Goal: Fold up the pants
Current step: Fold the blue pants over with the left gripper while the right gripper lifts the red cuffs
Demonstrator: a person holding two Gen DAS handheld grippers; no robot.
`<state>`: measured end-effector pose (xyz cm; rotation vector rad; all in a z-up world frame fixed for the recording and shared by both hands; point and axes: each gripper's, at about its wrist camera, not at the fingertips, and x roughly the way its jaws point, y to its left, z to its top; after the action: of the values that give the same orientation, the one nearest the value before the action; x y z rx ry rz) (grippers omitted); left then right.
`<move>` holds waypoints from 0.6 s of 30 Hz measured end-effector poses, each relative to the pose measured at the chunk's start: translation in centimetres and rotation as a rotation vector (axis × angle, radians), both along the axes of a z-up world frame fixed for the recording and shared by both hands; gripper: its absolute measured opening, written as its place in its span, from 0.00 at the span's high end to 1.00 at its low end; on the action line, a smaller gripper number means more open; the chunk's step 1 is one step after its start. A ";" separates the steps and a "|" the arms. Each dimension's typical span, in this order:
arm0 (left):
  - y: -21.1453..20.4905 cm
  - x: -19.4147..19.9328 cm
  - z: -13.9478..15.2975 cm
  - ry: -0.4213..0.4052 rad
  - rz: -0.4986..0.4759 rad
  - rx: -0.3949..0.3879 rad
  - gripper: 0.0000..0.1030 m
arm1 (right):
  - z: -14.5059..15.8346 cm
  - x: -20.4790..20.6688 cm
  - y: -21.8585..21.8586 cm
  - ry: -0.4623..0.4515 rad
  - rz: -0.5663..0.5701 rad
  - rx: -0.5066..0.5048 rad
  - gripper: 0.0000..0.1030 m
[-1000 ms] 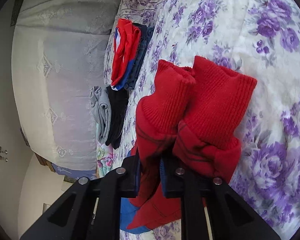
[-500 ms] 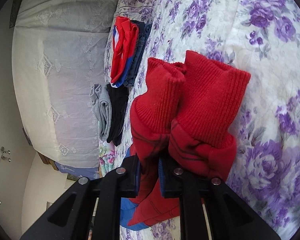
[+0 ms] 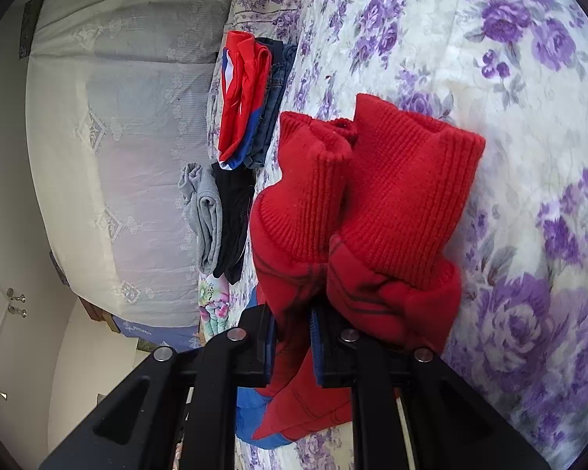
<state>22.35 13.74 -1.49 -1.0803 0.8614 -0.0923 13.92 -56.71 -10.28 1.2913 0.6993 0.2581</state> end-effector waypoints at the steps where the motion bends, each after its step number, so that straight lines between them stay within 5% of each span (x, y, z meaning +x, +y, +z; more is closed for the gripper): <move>1: 0.2 0.1 0.2 -0.010 -0.004 0.000 0.95 | 0.0 0.0 0.0 0.001 0.000 0.000 0.87; 6: -1.0 3.5 4.4 -0.111 -0.071 0.068 0.97 | 1.4 1.1 -0.3 -0.009 0.013 -0.011 0.89; 10: -3.0 6.8 11.4 -0.365 -0.175 0.107 0.97 | 7.0 1.5 -0.6 -0.152 -0.004 -0.070 0.92; 12: -4.2 6.2 13.4 -0.493 -0.250 0.195 0.96 | 9.6 0.5 -0.7 -0.229 0.000 -0.127 0.92; 13: -4.6 5.0 13.3 -0.521 -0.270 0.248 0.96 | 10.1 -0.3 -0.8 -0.244 0.007 -0.163 0.92; 15: -4.4 3.2 10.6 -0.505 -0.329 0.224 0.96 | 9.1 -1.5 -1.0 -0.216 0.029 -0.199 0.92; 18: -2.7 0.9 2.7 -0.329 -0.351 0.171 0.96 | 4.6 -3.6 -1.5 -0.086 0.052 -0.185 0.92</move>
<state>23.20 11.05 1.20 -0.7195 0.7363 -0.4693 10.28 -58.21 -5.66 1.0810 0.6681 0.2827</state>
